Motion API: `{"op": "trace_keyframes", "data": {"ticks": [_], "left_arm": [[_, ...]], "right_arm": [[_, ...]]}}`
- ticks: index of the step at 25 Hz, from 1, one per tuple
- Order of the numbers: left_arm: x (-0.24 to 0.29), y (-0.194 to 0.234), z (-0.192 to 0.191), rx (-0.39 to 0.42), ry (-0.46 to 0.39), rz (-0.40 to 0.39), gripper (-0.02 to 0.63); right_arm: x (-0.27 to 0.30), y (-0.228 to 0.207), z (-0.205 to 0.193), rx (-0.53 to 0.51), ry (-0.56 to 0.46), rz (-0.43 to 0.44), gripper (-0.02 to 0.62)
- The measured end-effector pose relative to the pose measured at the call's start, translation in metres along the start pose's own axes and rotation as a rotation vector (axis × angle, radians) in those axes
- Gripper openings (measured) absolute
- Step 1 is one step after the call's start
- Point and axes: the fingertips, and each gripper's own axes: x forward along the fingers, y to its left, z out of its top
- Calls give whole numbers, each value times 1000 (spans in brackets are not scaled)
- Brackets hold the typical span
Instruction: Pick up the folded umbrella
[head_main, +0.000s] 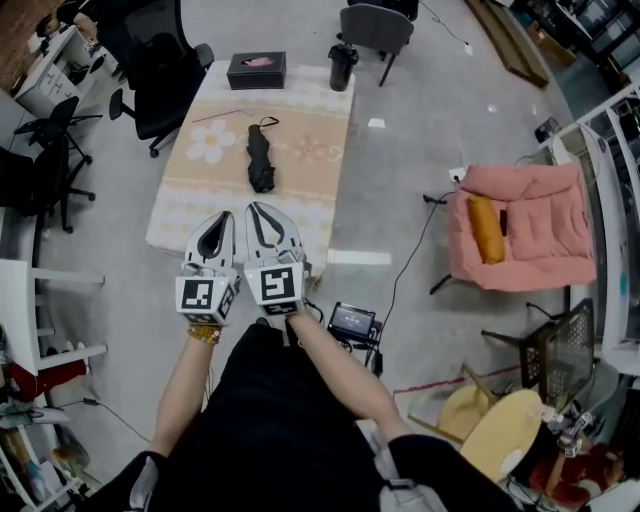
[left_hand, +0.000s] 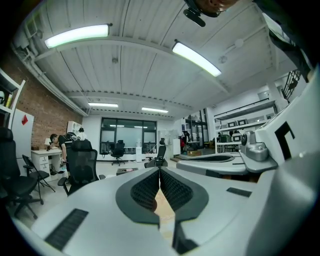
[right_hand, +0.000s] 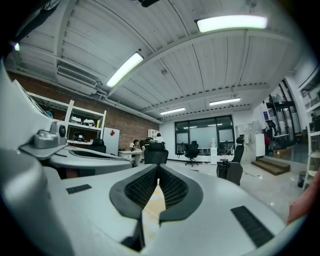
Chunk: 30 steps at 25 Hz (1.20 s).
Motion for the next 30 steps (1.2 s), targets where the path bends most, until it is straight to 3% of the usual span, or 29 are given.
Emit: {"op": "trace_keyframes", "data": {"ticks": [6,11,20,25,30], "left_arm": [[21,18,-5,-15,10,5,14],[45,36,-10,-31,11,-39,14],[86,105,1,-35,-25,-116,14],[98,135,-13,-56,-9,-128,14],[105,138,-27,-59,32,-121,14]], "right_arm": [[23,-11,-6,14,46,-11,18],[53,-22,-11,9,62,-56,18],[124,-21,-5,-28,52,-159,18],[138,-34,-25,-26,110,-220,18],[150,-53,-61,-16,159,-227,18]]}}
